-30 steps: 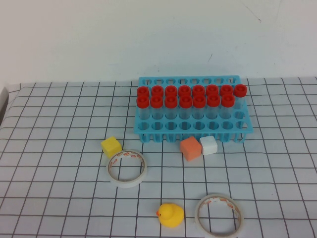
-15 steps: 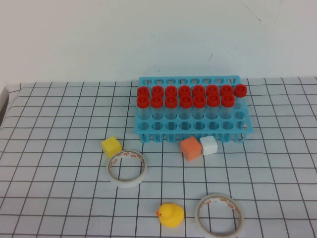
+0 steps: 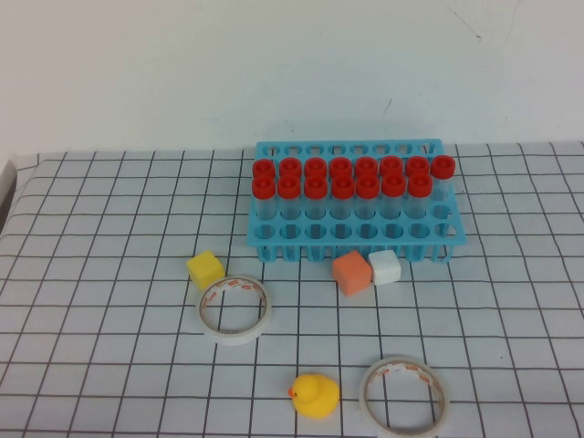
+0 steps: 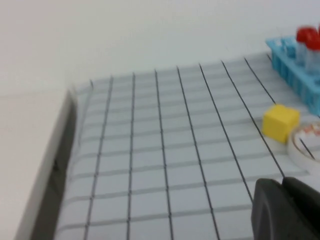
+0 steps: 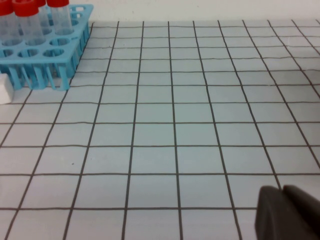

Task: Place the test tubes

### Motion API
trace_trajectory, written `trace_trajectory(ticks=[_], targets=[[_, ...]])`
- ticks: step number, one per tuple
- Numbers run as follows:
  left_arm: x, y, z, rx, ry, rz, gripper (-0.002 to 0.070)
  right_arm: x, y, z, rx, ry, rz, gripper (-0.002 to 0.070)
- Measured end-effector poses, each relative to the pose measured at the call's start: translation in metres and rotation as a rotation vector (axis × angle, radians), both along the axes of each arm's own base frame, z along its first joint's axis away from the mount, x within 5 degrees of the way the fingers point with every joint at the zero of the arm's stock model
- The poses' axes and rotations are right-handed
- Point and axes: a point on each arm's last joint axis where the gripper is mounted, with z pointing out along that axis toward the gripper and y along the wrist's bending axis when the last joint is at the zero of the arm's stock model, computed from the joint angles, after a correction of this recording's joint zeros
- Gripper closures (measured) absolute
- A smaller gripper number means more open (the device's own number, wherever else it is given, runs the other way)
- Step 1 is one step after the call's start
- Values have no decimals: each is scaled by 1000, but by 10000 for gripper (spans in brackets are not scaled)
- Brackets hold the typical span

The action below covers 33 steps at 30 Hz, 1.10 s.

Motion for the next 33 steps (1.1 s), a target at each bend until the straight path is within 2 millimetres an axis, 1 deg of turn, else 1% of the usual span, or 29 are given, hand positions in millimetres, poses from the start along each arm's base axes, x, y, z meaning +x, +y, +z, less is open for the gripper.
trace_trajectory(ticks=[4, 10, 14, 25, 33], targets=[[5, 1, -7, 16, -84, 40, 676, 0, 0, 0, 0, 0, 0, 678], [9, 1, -26, 16, -71, 51, 676, 0, 0, 0, 0, 0, 0, 678], [9, 1, -25, 3, -78, 51, 676, 0, 0, 0, 0, 0, 0, 678], [6, 1, -39, 2, 79, 52, 676, 0, 0, 0, -1, 0, 0, 678], [6, 1, -39, 2, 83, 52, 676, 0, 0, 0, -1, 0, 0, 678]])
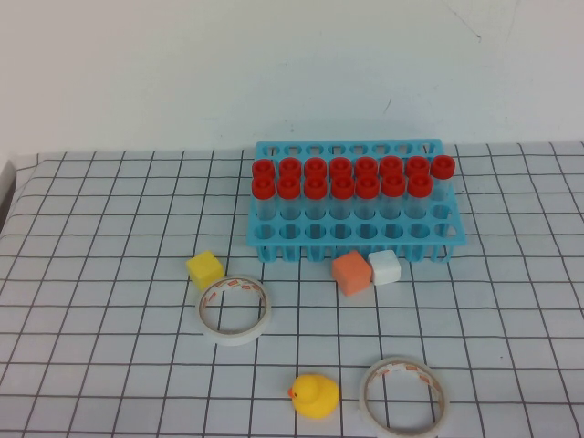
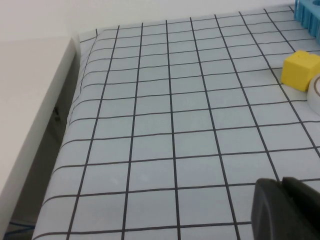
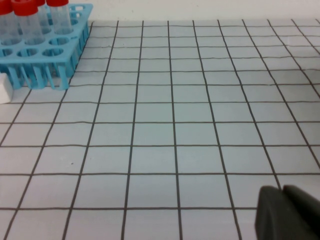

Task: Place the test tubes

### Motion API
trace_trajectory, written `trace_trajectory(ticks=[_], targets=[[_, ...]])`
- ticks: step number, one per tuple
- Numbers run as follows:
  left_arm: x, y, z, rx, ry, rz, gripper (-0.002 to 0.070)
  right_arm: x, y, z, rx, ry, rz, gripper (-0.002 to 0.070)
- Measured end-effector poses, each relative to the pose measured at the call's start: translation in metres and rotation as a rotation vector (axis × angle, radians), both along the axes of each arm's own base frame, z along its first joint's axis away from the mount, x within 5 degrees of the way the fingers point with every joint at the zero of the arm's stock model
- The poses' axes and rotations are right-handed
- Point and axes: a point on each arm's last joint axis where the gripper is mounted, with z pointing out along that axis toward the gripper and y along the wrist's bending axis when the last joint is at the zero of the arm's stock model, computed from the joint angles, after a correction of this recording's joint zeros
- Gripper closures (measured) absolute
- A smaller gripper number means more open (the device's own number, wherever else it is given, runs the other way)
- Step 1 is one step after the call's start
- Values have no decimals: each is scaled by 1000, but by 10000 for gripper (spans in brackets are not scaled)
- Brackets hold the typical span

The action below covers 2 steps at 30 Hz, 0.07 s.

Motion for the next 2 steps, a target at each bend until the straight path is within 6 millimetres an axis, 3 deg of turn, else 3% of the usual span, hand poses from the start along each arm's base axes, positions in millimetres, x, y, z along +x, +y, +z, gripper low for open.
trace_trajectory(ticks=[2], targets=[[0, 0, 0, 0, 0, 0, 676, 0, 0, 0, 0, 0, 0, 678]])
